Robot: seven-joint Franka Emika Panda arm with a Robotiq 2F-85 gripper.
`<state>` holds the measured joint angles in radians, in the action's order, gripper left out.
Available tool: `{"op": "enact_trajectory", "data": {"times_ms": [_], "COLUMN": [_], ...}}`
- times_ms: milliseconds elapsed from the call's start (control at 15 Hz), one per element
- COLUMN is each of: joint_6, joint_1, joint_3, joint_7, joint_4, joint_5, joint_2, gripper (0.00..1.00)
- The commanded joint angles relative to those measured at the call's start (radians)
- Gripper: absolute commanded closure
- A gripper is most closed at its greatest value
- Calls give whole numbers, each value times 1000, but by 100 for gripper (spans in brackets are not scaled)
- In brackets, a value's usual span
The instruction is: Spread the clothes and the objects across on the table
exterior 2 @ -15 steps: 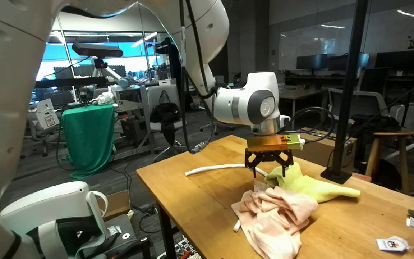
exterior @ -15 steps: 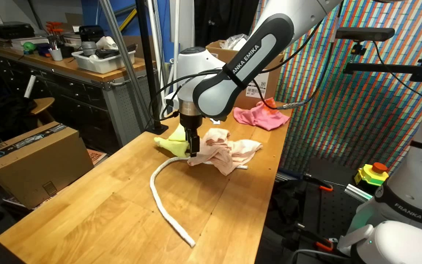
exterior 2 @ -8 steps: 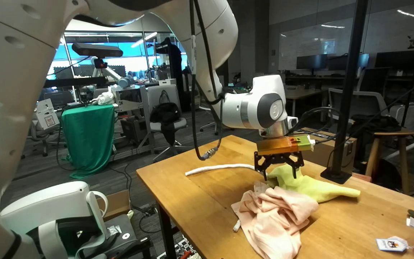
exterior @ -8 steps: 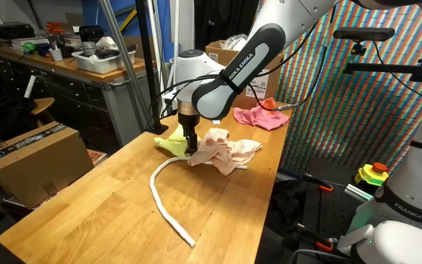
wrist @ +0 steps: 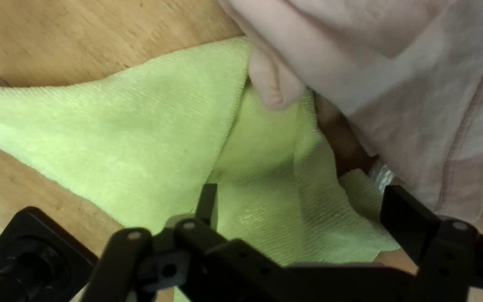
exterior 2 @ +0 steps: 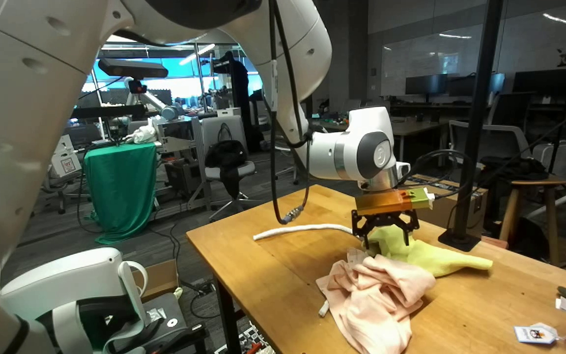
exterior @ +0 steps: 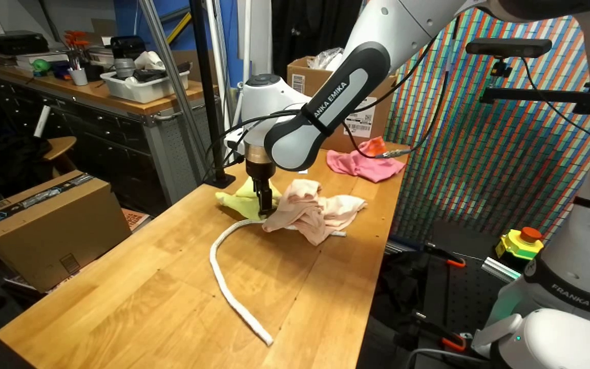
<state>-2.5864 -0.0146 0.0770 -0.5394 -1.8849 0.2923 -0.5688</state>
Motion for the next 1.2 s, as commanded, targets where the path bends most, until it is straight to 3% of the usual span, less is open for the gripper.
{"op": "enact_trajectory", "data": {"times_ms": [0,67,133,200,333,867,933,1133], "joint_6": [-12,-11,-11,-10,-8,-9,-11,-13], "joint_1": [-3,-4,-4,-3,-1,-5,-7,-14], "joint_3": [-6,-7,-7,-8,-7,-14,-15,-19], "joint_7": [18,18,19,19,20,37,42,68], "joint_4": [42,46,49,52,58,52,49,39], "joint_5": [18,19,20,19,16,21,22,23], "joint_2": [-31,-35,-38,-40,-46,-33,-28,-8], "gripper": [0,0,6,26,31,91,96,100]}}
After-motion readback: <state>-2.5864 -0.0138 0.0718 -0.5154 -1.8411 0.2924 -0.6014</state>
